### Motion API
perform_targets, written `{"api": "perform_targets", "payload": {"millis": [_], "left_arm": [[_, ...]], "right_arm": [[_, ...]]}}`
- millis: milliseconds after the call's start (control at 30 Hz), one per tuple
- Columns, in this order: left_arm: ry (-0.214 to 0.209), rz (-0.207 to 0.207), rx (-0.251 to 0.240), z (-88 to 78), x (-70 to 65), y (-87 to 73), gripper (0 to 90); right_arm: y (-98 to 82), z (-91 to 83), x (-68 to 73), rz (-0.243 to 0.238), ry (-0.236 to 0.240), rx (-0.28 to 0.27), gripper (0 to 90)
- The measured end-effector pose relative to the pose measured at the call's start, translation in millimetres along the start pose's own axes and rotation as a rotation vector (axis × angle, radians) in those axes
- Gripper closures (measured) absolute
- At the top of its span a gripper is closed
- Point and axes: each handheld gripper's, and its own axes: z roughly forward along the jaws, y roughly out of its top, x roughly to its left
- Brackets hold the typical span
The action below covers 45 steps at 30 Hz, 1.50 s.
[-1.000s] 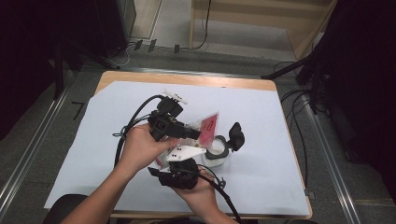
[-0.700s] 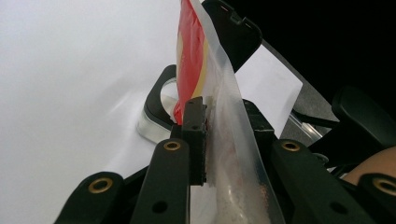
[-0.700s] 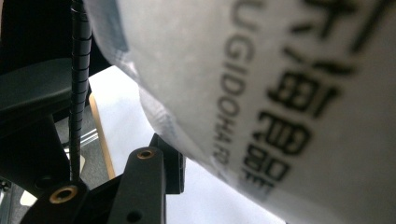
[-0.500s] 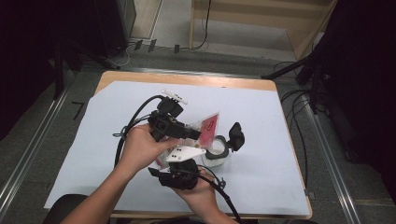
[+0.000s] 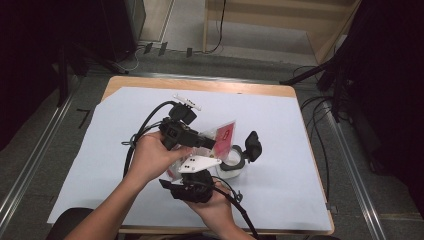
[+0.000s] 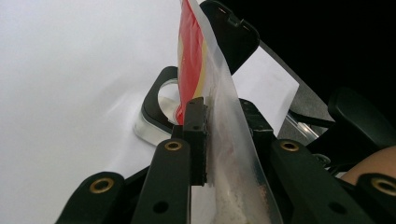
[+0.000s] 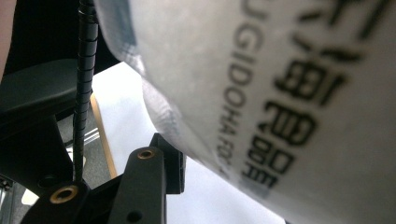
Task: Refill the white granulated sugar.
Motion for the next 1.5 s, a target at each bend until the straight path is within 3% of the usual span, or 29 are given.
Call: {"api": "perform_targets", "payload": {"millis": [867,1500], "left_arm": [[-0.014,-0.007,0.009,1.7,3.9,0.4,77.9],[-0.024,-0.023,-0.006,1.9,5.9,-0.1,76.3]], "right_arm": [[-1.8,-0.4,-1.2,0.004,-0.004,-0.006,62.8],[1.3,-1.3,-3.7,0.055,0.004,-0.011,63.0]]}}
